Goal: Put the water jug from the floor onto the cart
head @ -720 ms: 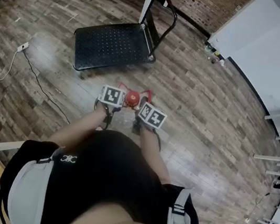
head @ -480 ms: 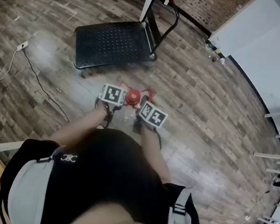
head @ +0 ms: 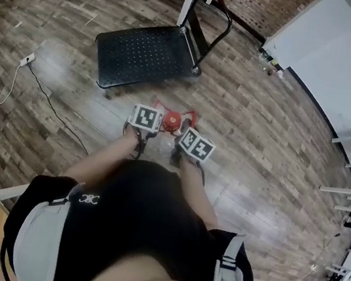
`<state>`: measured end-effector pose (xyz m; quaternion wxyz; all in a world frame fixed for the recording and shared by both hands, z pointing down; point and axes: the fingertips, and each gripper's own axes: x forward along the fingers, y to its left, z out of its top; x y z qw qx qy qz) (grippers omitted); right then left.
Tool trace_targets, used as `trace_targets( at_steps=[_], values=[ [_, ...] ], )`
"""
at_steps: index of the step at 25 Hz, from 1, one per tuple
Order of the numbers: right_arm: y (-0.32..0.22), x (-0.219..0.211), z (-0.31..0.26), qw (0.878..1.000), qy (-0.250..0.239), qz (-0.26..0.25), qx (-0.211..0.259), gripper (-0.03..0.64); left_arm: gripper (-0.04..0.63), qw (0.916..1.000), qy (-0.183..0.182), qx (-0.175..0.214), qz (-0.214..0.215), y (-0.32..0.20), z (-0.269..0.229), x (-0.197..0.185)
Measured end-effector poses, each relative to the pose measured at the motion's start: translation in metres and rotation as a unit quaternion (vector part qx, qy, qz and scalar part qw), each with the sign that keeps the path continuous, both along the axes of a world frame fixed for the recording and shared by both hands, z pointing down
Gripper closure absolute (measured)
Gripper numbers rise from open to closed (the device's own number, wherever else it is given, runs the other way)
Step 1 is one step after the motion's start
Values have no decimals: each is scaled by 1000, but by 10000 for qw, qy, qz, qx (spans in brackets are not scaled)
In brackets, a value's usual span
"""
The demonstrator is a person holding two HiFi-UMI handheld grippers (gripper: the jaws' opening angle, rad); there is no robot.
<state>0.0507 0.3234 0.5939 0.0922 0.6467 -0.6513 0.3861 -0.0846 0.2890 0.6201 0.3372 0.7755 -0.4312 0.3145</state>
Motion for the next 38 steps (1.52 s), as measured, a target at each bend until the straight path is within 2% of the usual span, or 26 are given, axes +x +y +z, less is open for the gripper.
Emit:
trace_targets(
  at_steps=[4,8,13,17,21,24,27,31,38],
  values=[
    [0,-15,2,10000,58,-12,-19,601,584,9996,25,262,82,-11,-6,-12],
    [-5,-26,8,10000,42,-7,-69,601,584,9994,-42,324,85,-19,-5,-27],
    [-29,-39,12,9997,-39,-178,-148,601,584,9994,-174,299,-75,-39,-2,-43],
    [-50,-48,16,9992,-115,-346,-146,601,584,9997,-110,89,-197,-49,10,-48],
    [-75,-51,22,9984,-171,-497,-186,601,583,9992,-252,163,-280,-77,9,-53],
    [-96,-47,24,9976,-237,-599,-239,601,583,9990,-266,114,-330,-95,9,-47],
    [-122,-42,24,9966,-275,-729,-265,601,583,9982,-308,317,-398,-123,0,-40],
    [-157,-38,21,9945,-309,-965,-278,601,583,9974,-356,13,-626,-145,8,-35],
    [-220,-10,8,9916,-338,-1235,-205,601,583,9953,-374,-73,-890,-200,1,-5]
  ],
)
